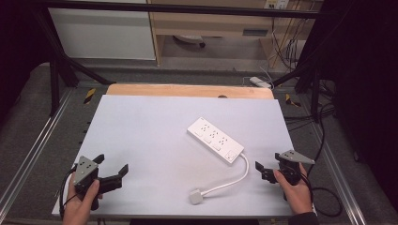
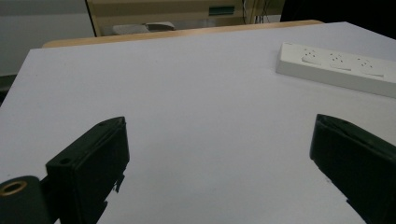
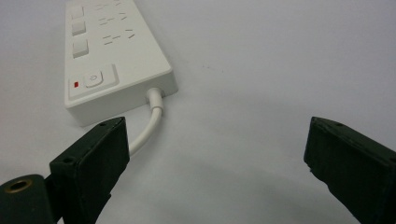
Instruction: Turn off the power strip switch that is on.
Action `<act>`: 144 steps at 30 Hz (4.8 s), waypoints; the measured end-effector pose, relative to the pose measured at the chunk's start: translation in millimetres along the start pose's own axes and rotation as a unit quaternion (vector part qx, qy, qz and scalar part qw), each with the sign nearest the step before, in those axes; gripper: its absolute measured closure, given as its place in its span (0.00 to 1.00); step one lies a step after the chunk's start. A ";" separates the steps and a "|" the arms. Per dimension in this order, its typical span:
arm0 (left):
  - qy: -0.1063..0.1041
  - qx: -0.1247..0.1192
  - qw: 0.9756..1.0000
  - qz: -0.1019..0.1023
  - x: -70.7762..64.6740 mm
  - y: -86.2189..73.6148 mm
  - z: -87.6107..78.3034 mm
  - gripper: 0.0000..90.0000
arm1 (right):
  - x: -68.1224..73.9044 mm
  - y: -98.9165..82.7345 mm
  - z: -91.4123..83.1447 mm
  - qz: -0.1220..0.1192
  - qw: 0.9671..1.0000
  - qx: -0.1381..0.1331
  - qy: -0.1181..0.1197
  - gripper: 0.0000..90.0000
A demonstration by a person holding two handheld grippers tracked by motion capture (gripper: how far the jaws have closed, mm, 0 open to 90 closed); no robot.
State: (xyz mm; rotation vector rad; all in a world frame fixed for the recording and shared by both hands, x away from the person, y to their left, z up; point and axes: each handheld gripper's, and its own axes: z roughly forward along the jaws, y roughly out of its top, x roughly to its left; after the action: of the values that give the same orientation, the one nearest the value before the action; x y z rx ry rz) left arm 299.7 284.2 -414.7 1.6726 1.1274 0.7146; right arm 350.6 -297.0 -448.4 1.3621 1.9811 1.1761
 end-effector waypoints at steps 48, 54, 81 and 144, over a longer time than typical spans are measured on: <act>-0.005 0.000 1.000 -0.004 3.0 0.9 -1.6 0.05 | 2.1 16.6 -23.3 -0.001 0.995 -0.097 0.014 0.04; -0.006 0.000 1.000 -0.005 2.5 0.8 -1.2 0.05 | 2.0 18.1 -24.4 0.002 0.995 -0.100 0.019 0.03; -0.007 0.002 1.000 -0.004 3.1 0.6 -1.5 0.05 | 8.6 27.8 -27.2 0.008 0.993 -0.118 0.022 0.02; -0.009 0.006 1.000 -0.003 3.1 -0.2 -0.8 0.05 | 13.8 99.8 -6.2 -0.014 0.992 -0.113 0.046 0.02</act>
State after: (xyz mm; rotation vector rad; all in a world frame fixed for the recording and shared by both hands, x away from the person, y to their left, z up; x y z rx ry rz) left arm 300.2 287.3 -414.7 1.6824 1.1253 0.6884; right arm 391.9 -272.4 -359.6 1.1813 1.8567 1.4245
